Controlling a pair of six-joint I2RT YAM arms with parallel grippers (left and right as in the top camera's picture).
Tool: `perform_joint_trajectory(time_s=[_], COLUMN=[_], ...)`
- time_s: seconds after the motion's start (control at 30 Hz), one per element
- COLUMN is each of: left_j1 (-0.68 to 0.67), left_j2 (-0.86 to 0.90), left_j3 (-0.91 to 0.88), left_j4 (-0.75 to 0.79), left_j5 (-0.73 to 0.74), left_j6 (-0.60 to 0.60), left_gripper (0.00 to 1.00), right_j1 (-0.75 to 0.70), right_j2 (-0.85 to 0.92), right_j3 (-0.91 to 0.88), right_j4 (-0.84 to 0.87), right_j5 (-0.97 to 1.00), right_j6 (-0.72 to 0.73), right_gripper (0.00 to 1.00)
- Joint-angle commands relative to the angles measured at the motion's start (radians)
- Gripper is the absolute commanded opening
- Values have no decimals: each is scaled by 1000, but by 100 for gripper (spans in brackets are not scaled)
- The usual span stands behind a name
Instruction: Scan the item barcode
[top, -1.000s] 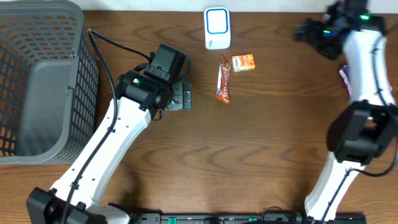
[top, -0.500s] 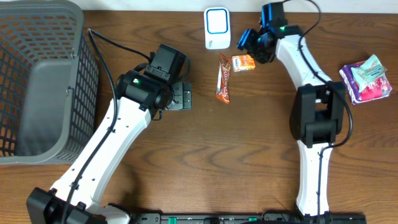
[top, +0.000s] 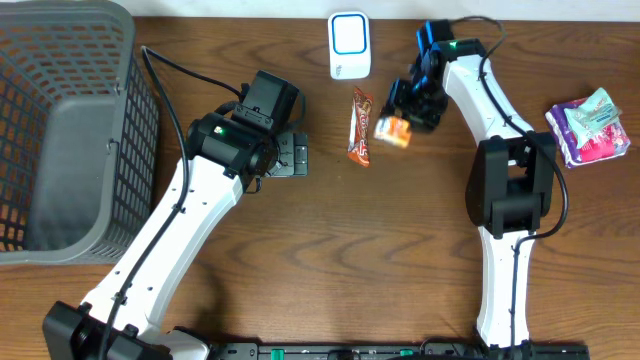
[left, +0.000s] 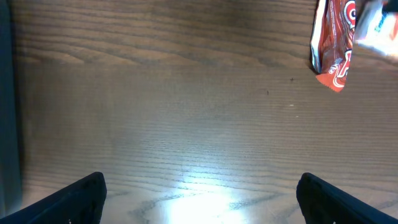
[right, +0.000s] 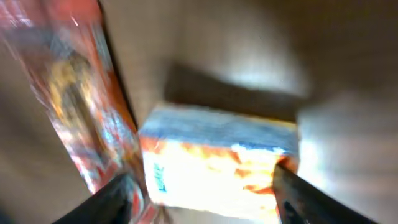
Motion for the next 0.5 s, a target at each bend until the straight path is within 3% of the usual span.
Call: perform_joint_trajectory(time_s=[0.0,0.1,0.2,0.27,0.33,0.4,0.47], left_j1=[0,0,0,0,0,0,0], left_j2=[0,0,0,0,0,0,0], left_j3=[-2,-2,-2,-2,-2,-2,-2], left_j4=[-6,-6,-6,-6,-6,-6,-6], left_j5=[-19,-19,-19,-19,-19,-19,-19], left_j6=[-5,-5,-5,-5,-5,-5,-5], left_gripper=[98,98,98,98,98,98,98], right_j1=[7,1,-9,-14,-23,-36,-48], right_j2=[-42,-93,-127,-131,-121,-102,-84], right_j3=[-12,-12,-12,-12,-13,-13,-13], right_j4=[-42,-16,49,80,80,80,74], right_j5=[-45,13,91,121,121,118,89], right_j6=[-99,-111,-238,-420,-572,-631,-685], right_gripper=[73,85,93,90,95,92,83])
